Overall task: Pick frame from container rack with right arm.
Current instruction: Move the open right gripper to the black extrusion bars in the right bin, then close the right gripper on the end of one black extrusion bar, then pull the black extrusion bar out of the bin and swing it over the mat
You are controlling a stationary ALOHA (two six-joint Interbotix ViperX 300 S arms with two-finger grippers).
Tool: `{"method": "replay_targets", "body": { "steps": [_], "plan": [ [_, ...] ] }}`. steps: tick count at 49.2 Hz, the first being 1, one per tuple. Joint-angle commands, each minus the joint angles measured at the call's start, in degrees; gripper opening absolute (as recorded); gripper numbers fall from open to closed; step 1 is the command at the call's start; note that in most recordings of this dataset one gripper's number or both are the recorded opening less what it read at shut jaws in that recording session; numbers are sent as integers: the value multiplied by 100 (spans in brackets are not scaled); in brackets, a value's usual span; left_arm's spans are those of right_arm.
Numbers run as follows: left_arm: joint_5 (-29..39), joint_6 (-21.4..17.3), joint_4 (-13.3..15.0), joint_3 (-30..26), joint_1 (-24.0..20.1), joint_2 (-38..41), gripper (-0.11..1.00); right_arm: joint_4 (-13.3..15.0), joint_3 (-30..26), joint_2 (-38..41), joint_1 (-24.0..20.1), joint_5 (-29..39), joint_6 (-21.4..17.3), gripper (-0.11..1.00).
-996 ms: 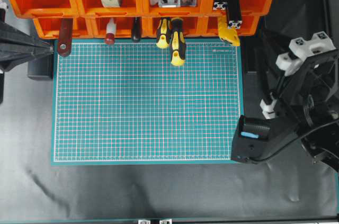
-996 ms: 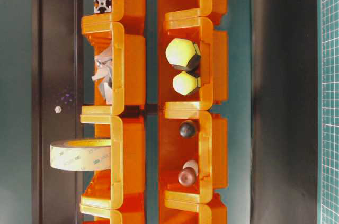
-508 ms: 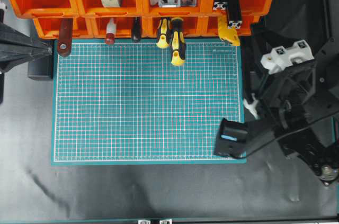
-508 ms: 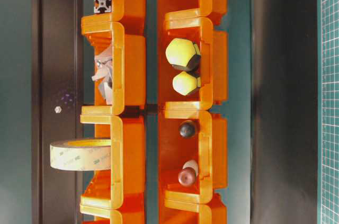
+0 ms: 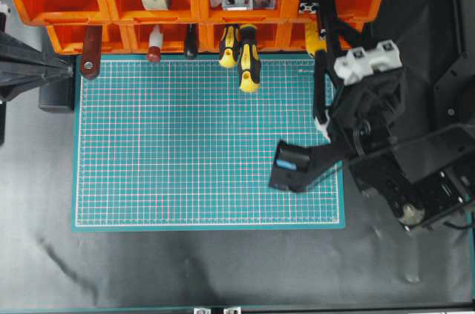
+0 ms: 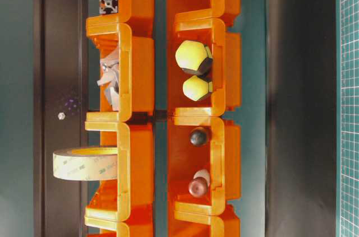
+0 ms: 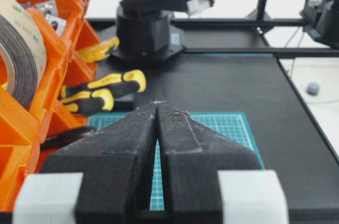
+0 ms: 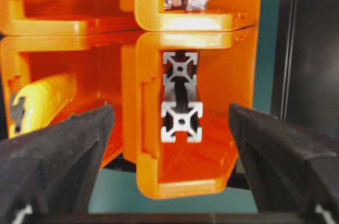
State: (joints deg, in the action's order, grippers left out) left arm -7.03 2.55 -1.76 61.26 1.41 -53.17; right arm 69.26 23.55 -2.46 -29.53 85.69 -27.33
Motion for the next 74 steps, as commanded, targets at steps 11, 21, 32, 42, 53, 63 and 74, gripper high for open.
{"method": "replay_targets", "body": {
  "steps": [11,21,32,42,53,63,74],
  "plan": [
    [-26,26,-18,-149,9,44,1,97,-9,-70,158,-88,-35,83],
    [-26,26,-18,-149,-9,53,1,202,-26,-62,246,-97,-44,82],
    [-26,26,-18,-149,0,53,1,202,-9,-70,308,-114,-53,81],
    [-26,26,-18,-149,0,53,1,202,9,-44,325,-193,-62,72],
    [-26,26,-18,-149,0,53,1,176,9,-18,290,-185,-62,31],
    [-26,26,-18,-149,26,53,1,202,-105,0,88,123,-53,25],
    [-26,26,-18,-149,18,53,1,255,-387,0,-308,765,70,25]
  ]
}}
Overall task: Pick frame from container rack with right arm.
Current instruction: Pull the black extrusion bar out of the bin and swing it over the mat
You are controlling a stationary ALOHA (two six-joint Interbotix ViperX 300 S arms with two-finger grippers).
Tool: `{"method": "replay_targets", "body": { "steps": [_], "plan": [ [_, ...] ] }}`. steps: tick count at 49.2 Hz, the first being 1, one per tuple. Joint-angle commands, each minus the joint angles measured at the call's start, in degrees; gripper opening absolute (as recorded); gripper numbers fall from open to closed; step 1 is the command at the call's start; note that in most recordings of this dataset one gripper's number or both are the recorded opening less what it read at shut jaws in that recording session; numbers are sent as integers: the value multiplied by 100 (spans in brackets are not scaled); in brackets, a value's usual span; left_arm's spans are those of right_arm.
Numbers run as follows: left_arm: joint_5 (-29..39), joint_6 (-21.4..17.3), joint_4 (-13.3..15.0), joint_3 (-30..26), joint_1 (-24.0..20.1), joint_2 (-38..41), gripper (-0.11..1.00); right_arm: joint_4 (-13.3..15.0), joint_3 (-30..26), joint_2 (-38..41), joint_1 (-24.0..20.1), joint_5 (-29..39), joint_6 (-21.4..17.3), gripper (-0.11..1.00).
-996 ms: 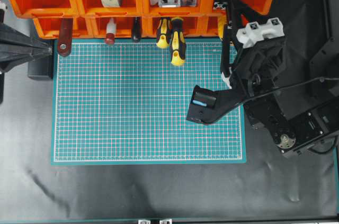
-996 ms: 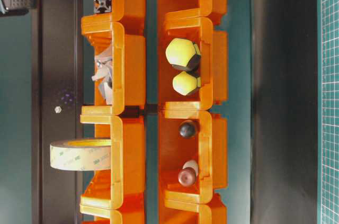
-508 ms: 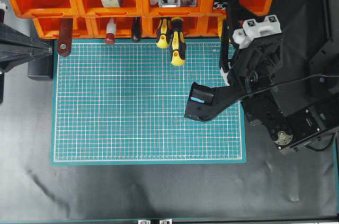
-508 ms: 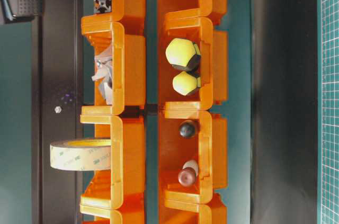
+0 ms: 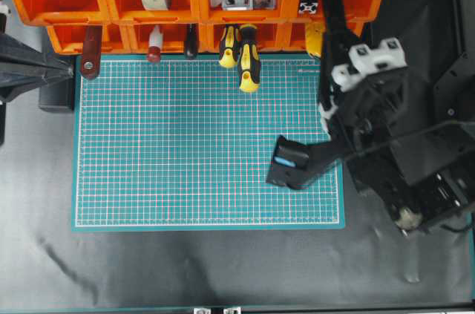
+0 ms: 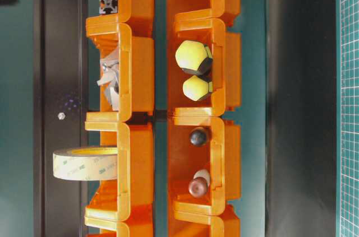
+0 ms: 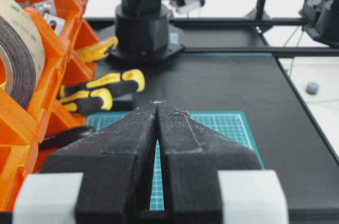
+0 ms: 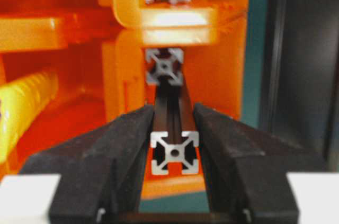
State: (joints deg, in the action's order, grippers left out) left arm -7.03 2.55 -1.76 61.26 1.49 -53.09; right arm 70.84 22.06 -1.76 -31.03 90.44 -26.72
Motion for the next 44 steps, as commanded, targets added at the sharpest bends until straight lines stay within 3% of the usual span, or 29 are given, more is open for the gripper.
{"method": "replay_targets", "body": {
  "steps": [1,18,22,34,44],
  "plan": [
    [-26,18,-18,-141,18,44,1,114,-264,-70,-211,343,9,25],
    [-18,26,-18,-141,18,44,1,606,-756,132,-1512,668,360,25],
    [-18,26,-18,-141,18,44,1,606,-1020,334,-1872,668,554,25],
    [-35,26,-18,-141,26,53,1,-132,-1951,940,-2364,229,650,25],
    [-18,97,-18,-149,35,9,1,-659,-2206,1151,-2479,-325,677,25]
  ]
}}
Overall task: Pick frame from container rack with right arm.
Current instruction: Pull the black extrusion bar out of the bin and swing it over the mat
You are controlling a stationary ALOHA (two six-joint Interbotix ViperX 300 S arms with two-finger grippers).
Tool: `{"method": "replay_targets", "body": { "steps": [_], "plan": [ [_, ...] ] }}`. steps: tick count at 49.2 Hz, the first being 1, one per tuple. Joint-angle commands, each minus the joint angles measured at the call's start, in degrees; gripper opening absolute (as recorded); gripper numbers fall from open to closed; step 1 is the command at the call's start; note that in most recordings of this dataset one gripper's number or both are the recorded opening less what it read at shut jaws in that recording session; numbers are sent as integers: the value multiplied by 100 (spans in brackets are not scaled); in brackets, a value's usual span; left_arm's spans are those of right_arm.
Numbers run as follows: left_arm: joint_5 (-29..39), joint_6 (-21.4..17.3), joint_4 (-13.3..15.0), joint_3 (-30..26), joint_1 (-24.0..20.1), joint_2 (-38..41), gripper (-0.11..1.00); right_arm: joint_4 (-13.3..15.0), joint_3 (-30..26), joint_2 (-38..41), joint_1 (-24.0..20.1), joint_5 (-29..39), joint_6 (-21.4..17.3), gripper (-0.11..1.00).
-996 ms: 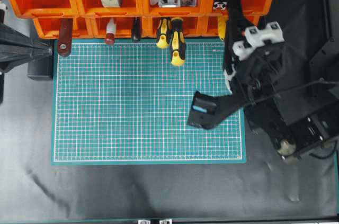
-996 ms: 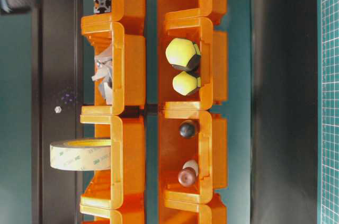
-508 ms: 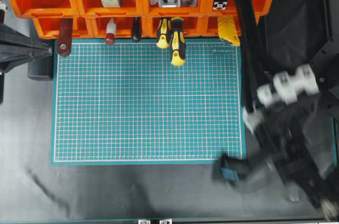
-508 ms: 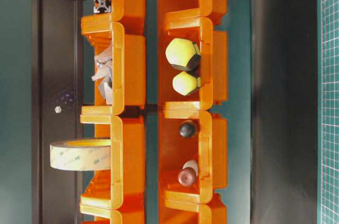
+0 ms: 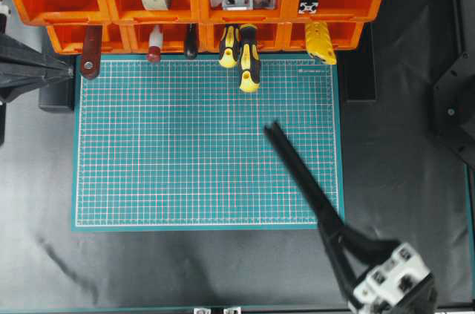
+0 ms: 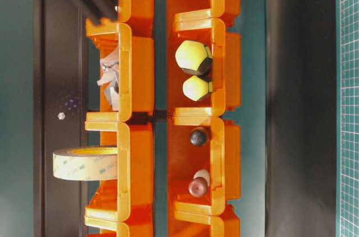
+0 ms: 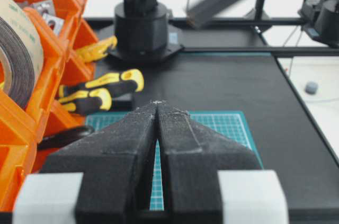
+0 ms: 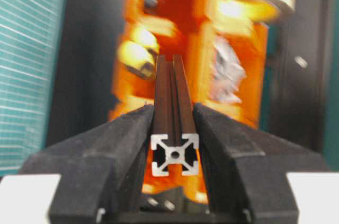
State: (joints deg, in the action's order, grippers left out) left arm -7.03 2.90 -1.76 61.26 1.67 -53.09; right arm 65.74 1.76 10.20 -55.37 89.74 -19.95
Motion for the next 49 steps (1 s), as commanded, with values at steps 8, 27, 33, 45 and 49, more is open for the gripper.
{"method": "replay_targets", "body": {
  "steps": [8,27,33,45,49],
  "plan": [
    [-18,132,-18,-141,26,26,1,-554,396,-97,53,-1107,334,25],
    [-18,132,-18,-132,53,9,1,-826,1600,-431,879,-2760,879,25],
    [-18,132,-18,-141,44,35,1,-826,1749,-299,1283,-3480,976,25],
    [-18,132,-18,-132,53,35,1,-809,1494,193,1925,-4087,1160,25],
    [-18,132,-18,-132,44,44,1,-809,1362,360,2074,-4096,1204,25]
  ]
}}
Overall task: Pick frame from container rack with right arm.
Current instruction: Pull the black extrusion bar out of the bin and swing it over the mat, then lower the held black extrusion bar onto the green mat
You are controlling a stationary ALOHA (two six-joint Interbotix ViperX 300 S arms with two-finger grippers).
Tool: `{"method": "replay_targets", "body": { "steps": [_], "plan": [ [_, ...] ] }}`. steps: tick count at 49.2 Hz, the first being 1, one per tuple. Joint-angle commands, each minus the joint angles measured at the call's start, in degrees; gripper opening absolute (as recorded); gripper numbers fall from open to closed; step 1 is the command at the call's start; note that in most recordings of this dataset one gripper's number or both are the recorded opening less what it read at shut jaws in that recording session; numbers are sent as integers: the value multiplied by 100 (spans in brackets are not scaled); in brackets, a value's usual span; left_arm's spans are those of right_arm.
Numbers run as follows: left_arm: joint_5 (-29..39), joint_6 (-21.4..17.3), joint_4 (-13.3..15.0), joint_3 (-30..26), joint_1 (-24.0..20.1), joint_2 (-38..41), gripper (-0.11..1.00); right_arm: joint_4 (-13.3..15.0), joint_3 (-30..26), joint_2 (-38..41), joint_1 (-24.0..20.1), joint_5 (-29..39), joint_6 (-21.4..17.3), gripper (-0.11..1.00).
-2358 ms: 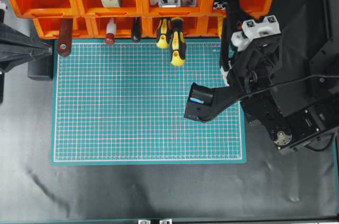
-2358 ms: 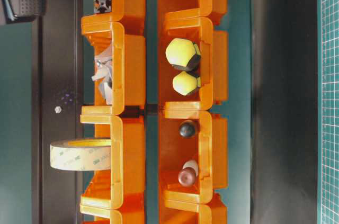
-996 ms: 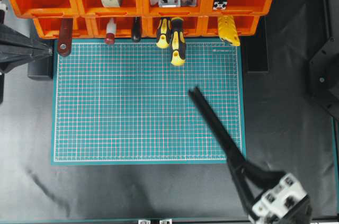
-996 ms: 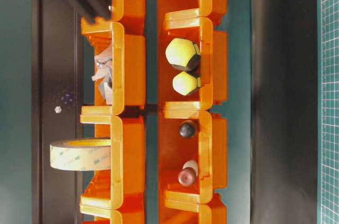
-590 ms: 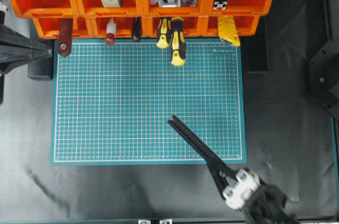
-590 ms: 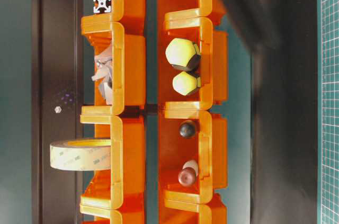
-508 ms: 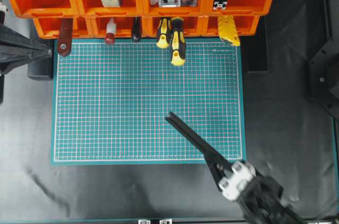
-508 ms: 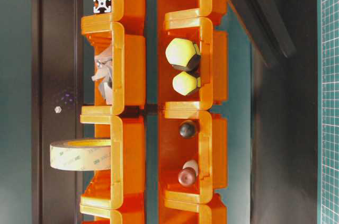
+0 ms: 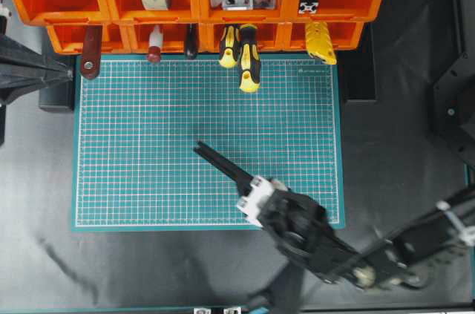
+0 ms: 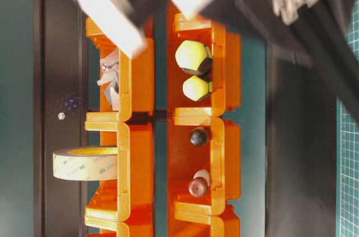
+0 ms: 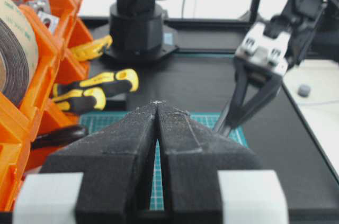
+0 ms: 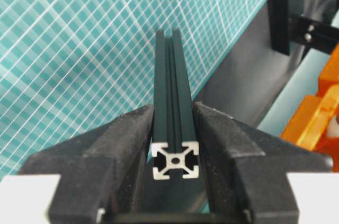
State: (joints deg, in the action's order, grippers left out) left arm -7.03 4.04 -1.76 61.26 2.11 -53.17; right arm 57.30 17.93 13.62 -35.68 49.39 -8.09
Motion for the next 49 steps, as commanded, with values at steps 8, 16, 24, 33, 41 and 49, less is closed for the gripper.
{"method": "replay_targets", "body": {
  "steps": [8,16,24,33,41,49],
  "plan": [
    [-18,18,-18,-114,0,70,1,35,-369,211,325,-44,70,25],
    [-18,18,-18,-88,0,70,1,0,-308,264,413,-35,18,25],
    [-18,18,-18,-70,0,70,1,-185,-185,290,413,-62,-44,25],
    [-18,18,-18,-44,9,62,1,-431,-141,334,422,-123,-97,25],
    [-18,9,-18,-26,0,53,1,-694,-97,343,422,-308,-132,25],
    [-18,9,-18,-26,0,53,1,-940,-88,343,422,-519,-176,25]
  ]
}}
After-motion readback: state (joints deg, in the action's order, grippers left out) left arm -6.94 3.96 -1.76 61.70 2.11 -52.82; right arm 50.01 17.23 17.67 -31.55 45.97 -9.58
